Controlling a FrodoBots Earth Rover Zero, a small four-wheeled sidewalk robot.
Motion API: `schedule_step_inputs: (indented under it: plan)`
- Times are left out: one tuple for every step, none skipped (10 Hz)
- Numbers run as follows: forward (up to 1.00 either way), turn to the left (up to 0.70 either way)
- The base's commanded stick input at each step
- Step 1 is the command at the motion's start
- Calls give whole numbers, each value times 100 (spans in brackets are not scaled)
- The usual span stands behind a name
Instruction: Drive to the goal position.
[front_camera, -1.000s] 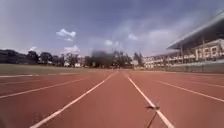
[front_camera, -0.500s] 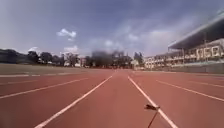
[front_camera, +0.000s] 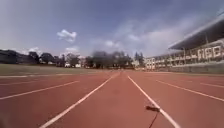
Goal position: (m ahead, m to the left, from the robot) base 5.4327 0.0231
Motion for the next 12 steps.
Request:
schedule_step_inputs:
  plan:
    - [70,0]
    - [70,0]
    - [70,0]
    - [70,0]
    - [70,0]
    - [70,0]
    - [70,0]
    - [70,0]
    - [70,0]
    - [70,0]
    - [70,0]
    - [70,0]
